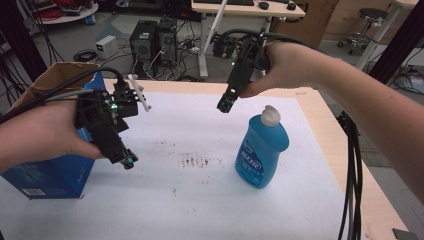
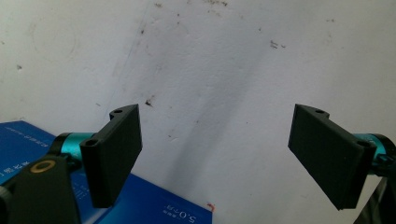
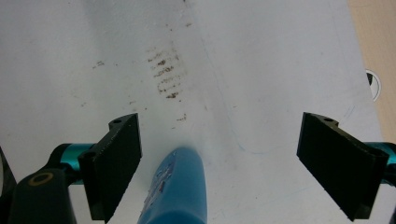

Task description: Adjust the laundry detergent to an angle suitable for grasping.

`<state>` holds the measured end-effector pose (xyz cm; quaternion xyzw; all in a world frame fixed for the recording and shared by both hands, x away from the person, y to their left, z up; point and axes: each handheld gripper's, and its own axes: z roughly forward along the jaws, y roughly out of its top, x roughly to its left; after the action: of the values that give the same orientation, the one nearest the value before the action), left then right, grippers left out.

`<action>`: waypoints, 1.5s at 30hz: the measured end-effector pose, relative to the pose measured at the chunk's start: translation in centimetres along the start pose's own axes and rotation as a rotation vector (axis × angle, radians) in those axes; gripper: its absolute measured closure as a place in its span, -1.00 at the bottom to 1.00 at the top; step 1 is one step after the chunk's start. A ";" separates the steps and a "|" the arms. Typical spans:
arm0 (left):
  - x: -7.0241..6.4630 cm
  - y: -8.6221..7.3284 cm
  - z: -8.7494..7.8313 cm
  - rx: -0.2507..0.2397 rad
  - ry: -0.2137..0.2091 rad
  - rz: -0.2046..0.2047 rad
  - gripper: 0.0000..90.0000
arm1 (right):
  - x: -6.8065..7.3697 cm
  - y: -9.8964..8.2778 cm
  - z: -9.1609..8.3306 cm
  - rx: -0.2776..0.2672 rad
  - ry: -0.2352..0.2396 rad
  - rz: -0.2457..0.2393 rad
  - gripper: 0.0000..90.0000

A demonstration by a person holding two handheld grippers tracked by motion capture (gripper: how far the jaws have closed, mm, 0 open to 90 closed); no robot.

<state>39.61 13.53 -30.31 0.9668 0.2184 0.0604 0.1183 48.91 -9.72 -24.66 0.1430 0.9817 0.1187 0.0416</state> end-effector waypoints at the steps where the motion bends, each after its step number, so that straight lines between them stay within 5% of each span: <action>1: 0.0 0.0 0.0 0.004 -0.002 0.005 -0.61 | 0.1 0.0 0.0 0.003 -0.001 0.002 -0.71; 45: -0.2 0.3 -0.5 -0.007 0.013 0.025 -0.61 | 0.3 0.0 -0.4 -0.028 0.022 -0.013 -0.71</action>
<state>39.47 13.33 -29.80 0.9686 0.2067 0.0687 0.1195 48.60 -9.71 -24.24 0.1345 0.9813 0.1336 0.0336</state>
